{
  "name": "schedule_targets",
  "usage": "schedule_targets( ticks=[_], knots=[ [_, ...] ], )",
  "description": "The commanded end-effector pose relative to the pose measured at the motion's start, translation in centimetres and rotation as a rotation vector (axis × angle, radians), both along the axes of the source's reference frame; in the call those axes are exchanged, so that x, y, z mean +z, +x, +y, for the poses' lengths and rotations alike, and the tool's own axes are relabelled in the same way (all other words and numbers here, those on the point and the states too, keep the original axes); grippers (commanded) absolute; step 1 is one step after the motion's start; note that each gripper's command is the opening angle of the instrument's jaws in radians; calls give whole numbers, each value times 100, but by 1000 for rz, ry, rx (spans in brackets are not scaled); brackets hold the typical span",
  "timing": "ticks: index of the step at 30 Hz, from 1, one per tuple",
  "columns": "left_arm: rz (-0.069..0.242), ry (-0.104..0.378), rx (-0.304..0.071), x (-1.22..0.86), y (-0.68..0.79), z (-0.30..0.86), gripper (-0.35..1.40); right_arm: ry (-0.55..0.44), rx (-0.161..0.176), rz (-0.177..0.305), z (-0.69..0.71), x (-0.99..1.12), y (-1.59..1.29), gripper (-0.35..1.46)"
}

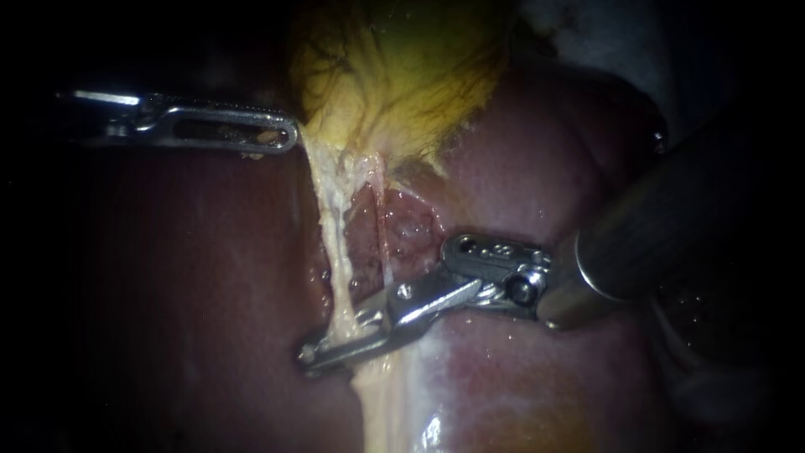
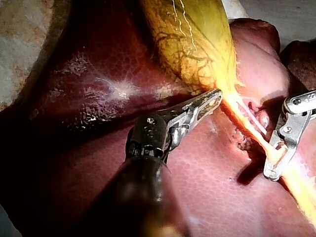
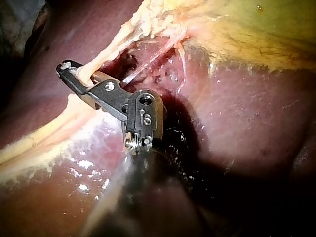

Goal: Clipping first clip left tube

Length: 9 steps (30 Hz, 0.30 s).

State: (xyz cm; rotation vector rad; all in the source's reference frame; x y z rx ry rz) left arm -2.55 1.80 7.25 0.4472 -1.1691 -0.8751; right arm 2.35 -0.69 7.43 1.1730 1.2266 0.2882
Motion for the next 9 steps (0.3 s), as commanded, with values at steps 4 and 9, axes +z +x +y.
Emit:
schedule_targets(
  ticks=[4, 9],
  knots=[
    [0, 0, 0, 0, 0, 0, -35, 0, 1, 0, 0, 1, 0, -35],
    [0, 0, 0, 0, 0, 0, -35, -1, 0, 0, 0, 2, -1, -35]
  ],
)
